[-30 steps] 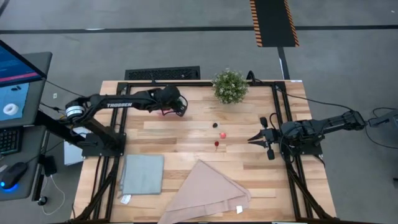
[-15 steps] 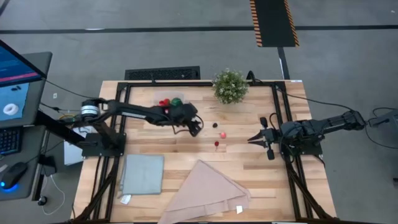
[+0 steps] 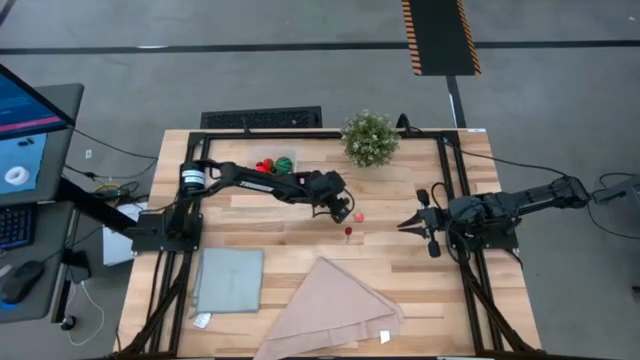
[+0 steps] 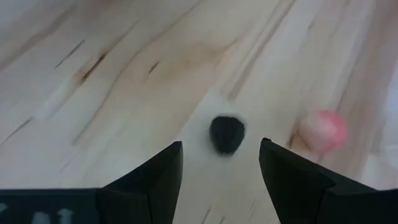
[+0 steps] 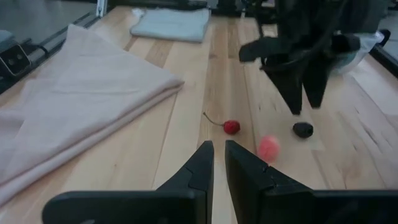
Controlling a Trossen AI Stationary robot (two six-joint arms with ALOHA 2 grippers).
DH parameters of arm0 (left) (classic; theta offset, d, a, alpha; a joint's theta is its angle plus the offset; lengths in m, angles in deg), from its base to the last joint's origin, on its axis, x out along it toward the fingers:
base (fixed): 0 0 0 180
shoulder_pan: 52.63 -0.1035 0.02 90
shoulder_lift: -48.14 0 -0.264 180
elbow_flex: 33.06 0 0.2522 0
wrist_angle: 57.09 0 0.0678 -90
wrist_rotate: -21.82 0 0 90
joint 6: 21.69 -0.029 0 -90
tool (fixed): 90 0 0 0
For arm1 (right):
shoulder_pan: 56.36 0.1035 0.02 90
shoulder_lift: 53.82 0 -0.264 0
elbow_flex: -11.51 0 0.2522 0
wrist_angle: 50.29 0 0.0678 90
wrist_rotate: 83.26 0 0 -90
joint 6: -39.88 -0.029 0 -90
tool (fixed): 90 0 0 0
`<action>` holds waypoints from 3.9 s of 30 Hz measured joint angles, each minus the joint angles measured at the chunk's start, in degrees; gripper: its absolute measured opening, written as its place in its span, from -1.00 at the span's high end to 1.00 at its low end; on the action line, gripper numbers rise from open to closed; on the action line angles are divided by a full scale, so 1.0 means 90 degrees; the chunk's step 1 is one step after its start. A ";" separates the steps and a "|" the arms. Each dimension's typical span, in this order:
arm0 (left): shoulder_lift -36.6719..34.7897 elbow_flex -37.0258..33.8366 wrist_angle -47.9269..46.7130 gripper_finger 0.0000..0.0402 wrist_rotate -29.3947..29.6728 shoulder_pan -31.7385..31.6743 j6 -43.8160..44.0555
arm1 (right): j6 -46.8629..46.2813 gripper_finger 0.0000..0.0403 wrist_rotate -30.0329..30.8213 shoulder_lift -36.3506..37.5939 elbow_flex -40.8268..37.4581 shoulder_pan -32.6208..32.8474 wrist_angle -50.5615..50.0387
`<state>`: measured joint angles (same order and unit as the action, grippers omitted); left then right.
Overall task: Pick and placing Produce into tupperware
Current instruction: Put the blackberry into the transparent container, then put the red cherry into the transparent container
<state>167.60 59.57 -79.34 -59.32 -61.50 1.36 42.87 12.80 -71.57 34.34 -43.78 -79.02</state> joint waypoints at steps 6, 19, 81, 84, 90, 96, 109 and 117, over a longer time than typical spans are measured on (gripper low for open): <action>0.0333 0.0434 -0.0095 0.00 0.0041 -0.0017 -0.0095 | 0.0000 0.68 -0.0002 -0.0069 0.0000 0.0000 -0.0019; 0.0616 0.0478 -0.0006 0.05 -0.0119 -0.0087 -0.0016 | 0.0000 0.68 -0.0001 -0.0069 0.0000 0.0001 -0.0001; -0.1543 -0.2195 0.1622 -0.39 -0.0132 0.0757 0.0494 | 0.0002 0.68 -0.0002 -0.0069 0.0000 0.0001 0.0001; -0.1056 -0.1664 0.1505 -0.57 -0.0007 0.0925 0.0485 | 0.0000 0.68 -0.0002 -0.0069 0.0000 0.0000 0.0001; -0.0285 -0.0809 0.0983 -0.53 -0.0008 0.0997 0.0431 | 0.0001 0.68 -0.0002 -0.0068 0.0000 0.0001 0.0001; 0.0156 -0.0400 0.0878 -0.37 -0.0119 0.1011 0.0393 | 0.0000 0.68 -0.0002 -0.0067 0.0000 0.0002 0.0001; 0.0494 -0.0341 0.1103 -0.14 -0.0207 0.1014 0.0554 | 0.0002 0.68 -0.0002 -0.0067 0.0000 0.0002 0.0014; 0.0532 -0.0346 0.1100 0.28 -0.0155 0.1004 0.0616 | 0.0001 0.68 -0.0002 -0.0069 0.0000 0.0000 0.0003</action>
<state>172.39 56.46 -69.43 -60.71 -52.46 6.91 42.88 12.78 -72.19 34.34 -43.78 -78.99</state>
